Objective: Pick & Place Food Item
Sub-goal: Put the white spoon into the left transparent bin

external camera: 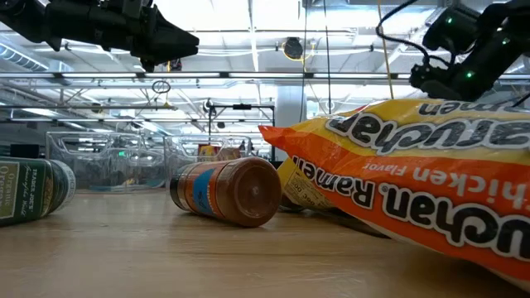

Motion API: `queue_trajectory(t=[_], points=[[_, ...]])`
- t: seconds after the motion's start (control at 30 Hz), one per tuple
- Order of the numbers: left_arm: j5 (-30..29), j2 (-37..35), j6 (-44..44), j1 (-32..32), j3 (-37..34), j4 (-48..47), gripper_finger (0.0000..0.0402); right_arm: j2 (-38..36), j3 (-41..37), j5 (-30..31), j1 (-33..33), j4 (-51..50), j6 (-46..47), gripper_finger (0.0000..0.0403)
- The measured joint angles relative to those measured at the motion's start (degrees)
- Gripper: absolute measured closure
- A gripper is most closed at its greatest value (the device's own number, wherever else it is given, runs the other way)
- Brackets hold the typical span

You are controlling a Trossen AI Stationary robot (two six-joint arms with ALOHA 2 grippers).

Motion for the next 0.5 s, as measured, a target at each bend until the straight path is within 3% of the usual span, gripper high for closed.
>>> queue_trajectory(t=[0.23, 0.5], points=[[0.0, 0.0, 0.1, 0.0, 0.0, 0.0, 0.0249, 3.7, 0.0, -9.4, -10.8, 0.4, -1.8, 0.0273], [0.0, 0.0, 1.5, 0.0, 0.0, 0.0, 0.0249, 12.9, 0.0, -21.6, -20.8, 1.8, -4.8, 0.0273]])
